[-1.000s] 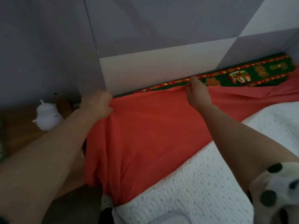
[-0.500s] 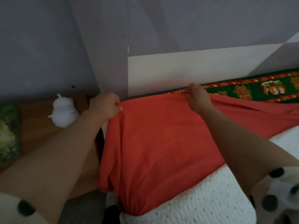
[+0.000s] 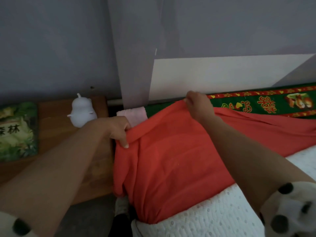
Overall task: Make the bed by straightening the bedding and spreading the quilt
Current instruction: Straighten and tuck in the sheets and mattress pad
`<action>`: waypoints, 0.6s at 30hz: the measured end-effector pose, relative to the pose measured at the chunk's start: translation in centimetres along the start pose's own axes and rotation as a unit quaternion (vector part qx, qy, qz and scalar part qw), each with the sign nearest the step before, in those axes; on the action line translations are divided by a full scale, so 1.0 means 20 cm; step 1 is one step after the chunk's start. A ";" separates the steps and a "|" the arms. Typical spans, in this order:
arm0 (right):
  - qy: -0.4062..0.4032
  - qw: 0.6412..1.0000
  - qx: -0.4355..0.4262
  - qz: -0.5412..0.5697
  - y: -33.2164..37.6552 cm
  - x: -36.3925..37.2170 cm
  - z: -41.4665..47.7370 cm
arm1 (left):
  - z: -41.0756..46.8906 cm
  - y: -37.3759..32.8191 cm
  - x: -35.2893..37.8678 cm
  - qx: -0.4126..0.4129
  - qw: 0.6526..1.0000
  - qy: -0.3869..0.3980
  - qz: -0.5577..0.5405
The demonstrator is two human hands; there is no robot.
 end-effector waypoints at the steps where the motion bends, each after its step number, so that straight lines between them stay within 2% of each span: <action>1: -0.006 1.000 0.004 -0.010 0.00 -0.02 0.00 | 0.01 0.03 -0.04 -0.005 0.998 -0.052 0.025; 3: -0.022 1.000 0.003 -0.020 0.01 -0.04 0.02 | -0.02 0.07 -0.20 -0.017 0.976 -0.210 0.057; 5: -0.038 0.999 0.011 -0.026 0.00 -0.06 0.02 | -0.10 0.10 -0.35 -0.041 0.933 -0.353 0.052; 6: -0.044 0.998 0.015 -0.030 0.01 -0.07 0.03 | -0.12 0.12 -0.39 -0.054 0.915 -0.397 0.050; 8: -0.051 0.998 0.024 -0.031 0.00 -0.08 0.03 | -0.13 0.13 -0.44 -0.067 0.897 -0.434 0.046; 10: -0.056 0.998 0.031 -0.027 0.01 -0.08 0.04 | -0.12 0.15 -0.44 -0.060 0.904 -0.423 0.009; 13: -0.058 0.997 0.042 -0.016 0.00 -0.06 0.04 | -0.06 0.18 -0.37 -0.040 0.937 -0.348 -0.016; 15: -0.060 0.997 0.047 -0.010 -0.01 -0.06 0.04 | -0.02 0.21 -0.29 -0.054 0.954 -0.295 0.007; 18: -0.061 0.997 0.044 0.000 -0.03 -0.04 0.05 | 0.07 0.28 -0.17 -0.089 0.965 -0.246 -0.021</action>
Point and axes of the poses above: each hand's wrist, its own z-axis towards the middle knuckle, its own x-axis out of the palm, y = z × x, the point moved 10 cm from there along z, towards the middle knuckle, and after that the axes turned 15 degrees about -x, right-handed, at the moved point
